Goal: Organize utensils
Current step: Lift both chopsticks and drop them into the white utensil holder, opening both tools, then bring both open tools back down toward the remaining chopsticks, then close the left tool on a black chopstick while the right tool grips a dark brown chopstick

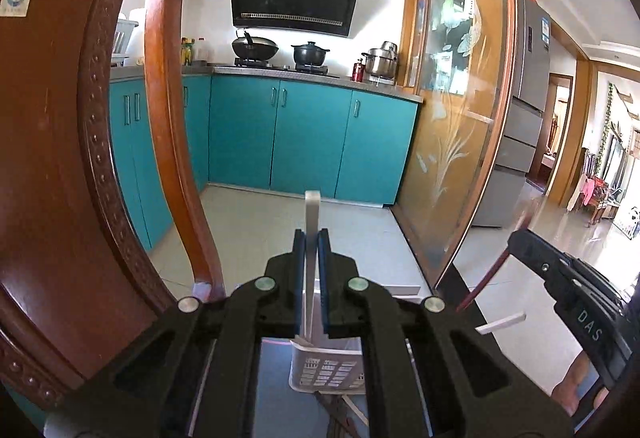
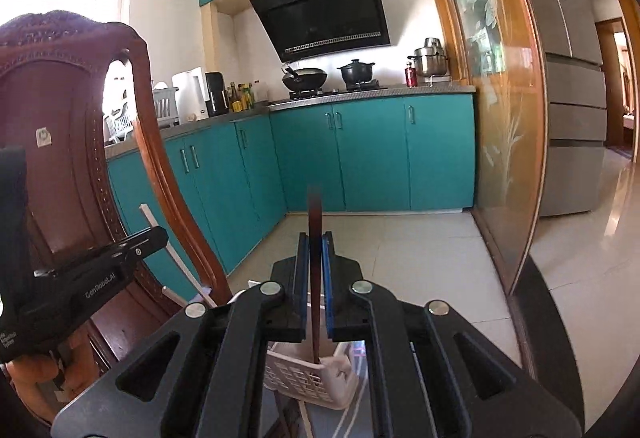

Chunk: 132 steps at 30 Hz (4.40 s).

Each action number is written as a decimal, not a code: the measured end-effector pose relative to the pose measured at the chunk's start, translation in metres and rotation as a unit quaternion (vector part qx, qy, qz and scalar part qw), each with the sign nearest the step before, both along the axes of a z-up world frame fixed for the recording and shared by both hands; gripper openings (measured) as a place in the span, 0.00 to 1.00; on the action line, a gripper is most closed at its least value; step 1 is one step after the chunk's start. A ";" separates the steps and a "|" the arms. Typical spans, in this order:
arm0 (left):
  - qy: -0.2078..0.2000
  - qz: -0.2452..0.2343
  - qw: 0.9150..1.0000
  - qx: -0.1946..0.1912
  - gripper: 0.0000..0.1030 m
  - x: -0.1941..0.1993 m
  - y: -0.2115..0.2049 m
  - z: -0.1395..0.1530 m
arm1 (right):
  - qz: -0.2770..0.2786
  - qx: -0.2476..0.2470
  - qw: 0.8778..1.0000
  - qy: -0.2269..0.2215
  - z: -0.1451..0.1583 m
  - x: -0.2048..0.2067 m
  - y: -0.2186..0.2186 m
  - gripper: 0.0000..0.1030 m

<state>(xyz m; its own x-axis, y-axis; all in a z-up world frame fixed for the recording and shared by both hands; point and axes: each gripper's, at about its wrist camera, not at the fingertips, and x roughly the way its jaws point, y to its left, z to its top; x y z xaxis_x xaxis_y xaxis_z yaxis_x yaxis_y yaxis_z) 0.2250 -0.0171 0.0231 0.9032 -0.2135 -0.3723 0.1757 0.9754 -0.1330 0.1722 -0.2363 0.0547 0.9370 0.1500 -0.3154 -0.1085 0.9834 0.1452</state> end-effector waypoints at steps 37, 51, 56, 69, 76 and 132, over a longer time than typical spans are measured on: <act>0.233 -0.065 0.965 0.102 0.28 0.000 -0.011 -0.168 | 0.159 -0.009 0.897 0.412 -0.223 0.032 0.037 0.08; 0.312 -0.110 0.939 0.092 0.29 0.005 -0.021 -0.213 | 0.085 0.005 0.894 0.440 -0.219 0.036 -0.033 0.08; 0.319 -0.123 0.935 0.095 0.29 -0.003 -0.032 -0.224 | 0.080 -0.008 0.902 0.423 -0.212 0.031 -0.017 0.08; 0.325 -0.105 0.931 0.131 0.34 -0.008 -0.039 -0.238 | 0.047 -0.040 0.921 0.385 -0.200 0.040 -0.001 0.09; 0.321 -0.101 0.931 0.141 0.37 0.004 -0.034 -0.237 | 0.054 -0.051 0.925 0.372 -0.209 0.048 0.015 0.09; 0.302 -0.146 0.927 0.170 0.09 -0.012 -0.069 -0.233 | 0.059 -0.096 0.918 0.379 -0.218 0.034 0.033 0.08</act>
<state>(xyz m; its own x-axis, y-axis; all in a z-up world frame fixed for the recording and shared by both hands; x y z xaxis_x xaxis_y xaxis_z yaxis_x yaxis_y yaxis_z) 0.2127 -0.0858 -0.2099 0.4307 -0.1936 -0.8815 0.4331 0.9012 0.0137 0.2061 -0.2033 -0.1636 0.4179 0.1092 -0.9019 -0.1548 0.9868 0.0478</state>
